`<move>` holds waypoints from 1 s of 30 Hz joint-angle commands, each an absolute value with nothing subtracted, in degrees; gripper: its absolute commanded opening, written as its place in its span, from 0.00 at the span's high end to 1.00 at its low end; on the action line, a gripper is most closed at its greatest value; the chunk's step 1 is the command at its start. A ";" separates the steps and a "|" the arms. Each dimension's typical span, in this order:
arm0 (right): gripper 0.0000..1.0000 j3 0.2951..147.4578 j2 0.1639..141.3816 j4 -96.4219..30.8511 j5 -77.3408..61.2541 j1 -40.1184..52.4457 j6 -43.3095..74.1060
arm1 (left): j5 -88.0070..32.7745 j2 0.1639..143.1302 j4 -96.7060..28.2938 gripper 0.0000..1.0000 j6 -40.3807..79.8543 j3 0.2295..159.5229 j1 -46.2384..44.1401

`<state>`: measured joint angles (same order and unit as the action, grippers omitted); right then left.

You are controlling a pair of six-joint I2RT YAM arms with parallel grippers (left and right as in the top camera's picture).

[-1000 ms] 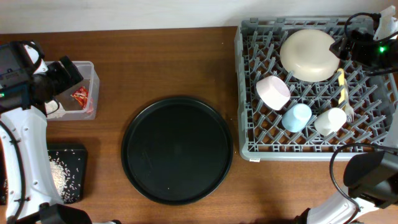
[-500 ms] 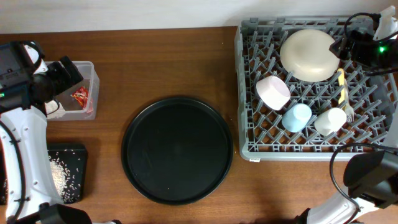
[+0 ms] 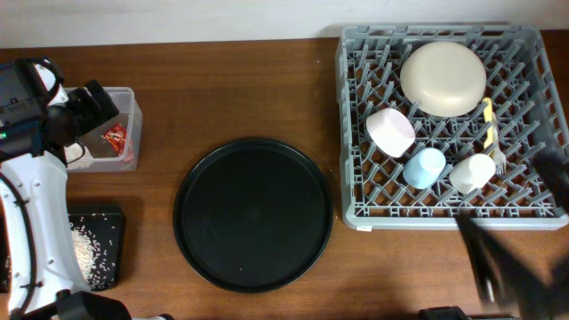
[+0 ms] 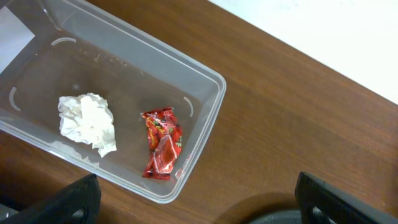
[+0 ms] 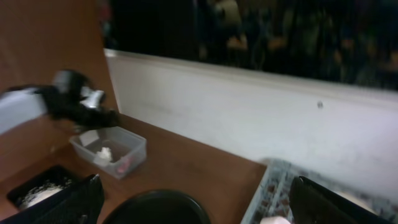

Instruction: Sort waste into correct bins and load items into the dishwasher rack

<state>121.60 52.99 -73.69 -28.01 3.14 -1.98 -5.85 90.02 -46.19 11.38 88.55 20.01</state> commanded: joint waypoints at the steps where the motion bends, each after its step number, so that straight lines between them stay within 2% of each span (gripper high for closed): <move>1: 0.02 120.42 42.63 -74.22 -25.89 4.62 -2.70 | -6.24 90.08 -46.17 0.01 11.46 88.77 20.14; 7: 0.02 108.40 21.98 -74.17 -21.17 4.43 -2.70 | -6.22 90.08 -46.17 0.01 11.46 88.77 20.14; 9: 0.02 100.86 16.21 -73.84 -18.92 4.43 -2.70 | -6.22 90.08 -46.17 0.01 11.46 88.77 20.14; 12: 0.02 85.19 9.23 -66.32 -18.55 4.43 -2.70 | -6.22 90.08 -46.17 0.01 11.46 88.77 20.14; 15: 0.02 68.60 4.80 -51.75 -17.74 4.43 -2.70 | -6.22 90.08 -46.17 0.01 11.46 88.77 20.14; 19: 0.02 46.04 0.27 -24.58 -16.84 4.14 -2.70 | -6.22 90.08 -46.17 0.01 11.46 88.77 20.14; 27: 0.02 17.52 0.27 5.63 -16.51 -0.47 -2.55 | -6.22 90.08 -46.17 0.01 11.46 88.77 20.14; 30: 0.02 8.71 0.27 12.36 -8.82 -0.40 3.97 | -6.22 90.08 -46.17 0.01 11.46 88.77 20.14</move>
